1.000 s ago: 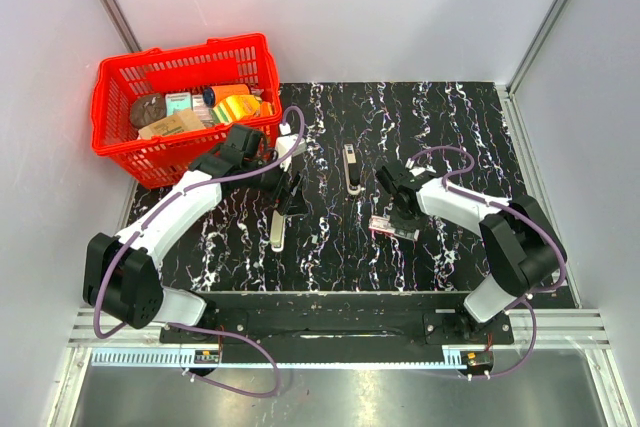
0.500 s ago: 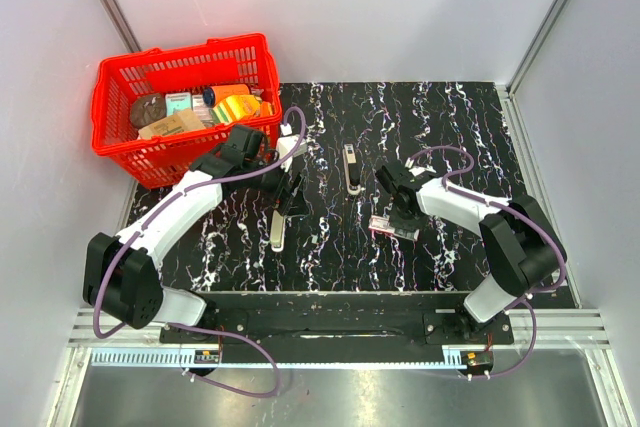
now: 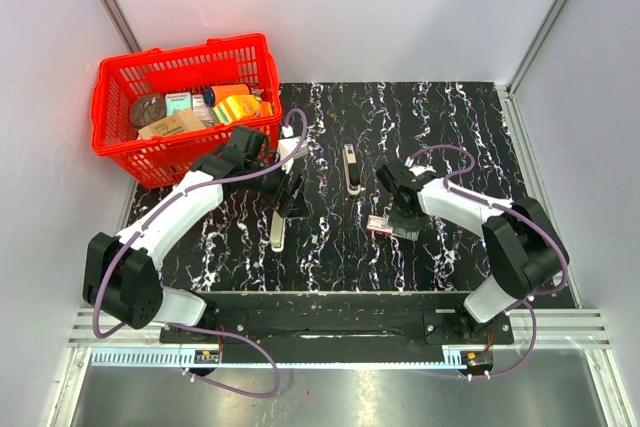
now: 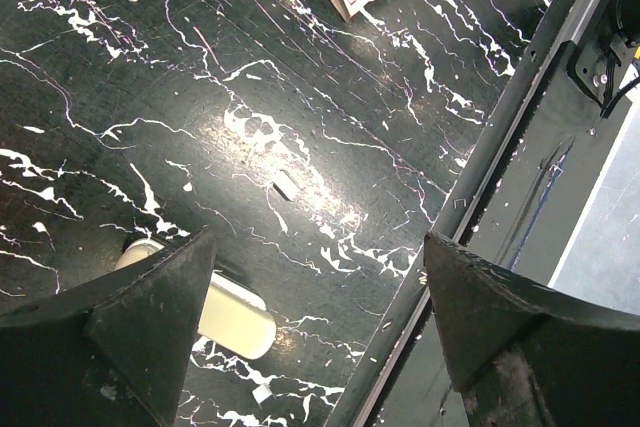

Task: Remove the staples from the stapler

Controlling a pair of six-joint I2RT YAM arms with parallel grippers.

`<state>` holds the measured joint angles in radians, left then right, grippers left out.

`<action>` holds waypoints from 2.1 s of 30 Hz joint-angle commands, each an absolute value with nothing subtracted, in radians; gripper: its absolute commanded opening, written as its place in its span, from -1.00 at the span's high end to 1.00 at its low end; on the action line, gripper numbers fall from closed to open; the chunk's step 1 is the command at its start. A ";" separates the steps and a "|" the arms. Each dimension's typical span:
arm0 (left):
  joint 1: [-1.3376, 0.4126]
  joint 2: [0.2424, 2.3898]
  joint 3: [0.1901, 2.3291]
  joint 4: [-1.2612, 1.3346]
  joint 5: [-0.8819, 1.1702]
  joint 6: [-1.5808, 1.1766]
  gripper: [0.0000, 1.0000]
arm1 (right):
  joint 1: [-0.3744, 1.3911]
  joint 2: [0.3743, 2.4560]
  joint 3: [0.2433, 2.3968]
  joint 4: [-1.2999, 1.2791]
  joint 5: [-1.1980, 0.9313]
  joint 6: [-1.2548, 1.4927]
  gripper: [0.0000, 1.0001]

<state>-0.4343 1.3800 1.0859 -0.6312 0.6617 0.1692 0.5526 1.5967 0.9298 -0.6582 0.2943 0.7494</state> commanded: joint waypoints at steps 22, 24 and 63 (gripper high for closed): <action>-0.624 1.523 1.141 -0.563 0.419 0.247 -0.79 | 0.302 1.368 0.936 -0.724 0.227 0.686 0.55; -0.646 1.568 1.154 -0.555 0.399 0.250 -0.78 | 0.279 1.359 0.898 -0.712 0.219 0.684 0.59; -0.899 2.005 1.411 -0.417 0.094 0.331 -0.45 | 0.235 1.477 0.744 -0.531 0.014 0.721 0.86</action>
<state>-0.8845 1.9831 1.3594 -0.4473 0.1055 0.3141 0.2363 1.4647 0.7509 -0.5663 0.0494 0.7155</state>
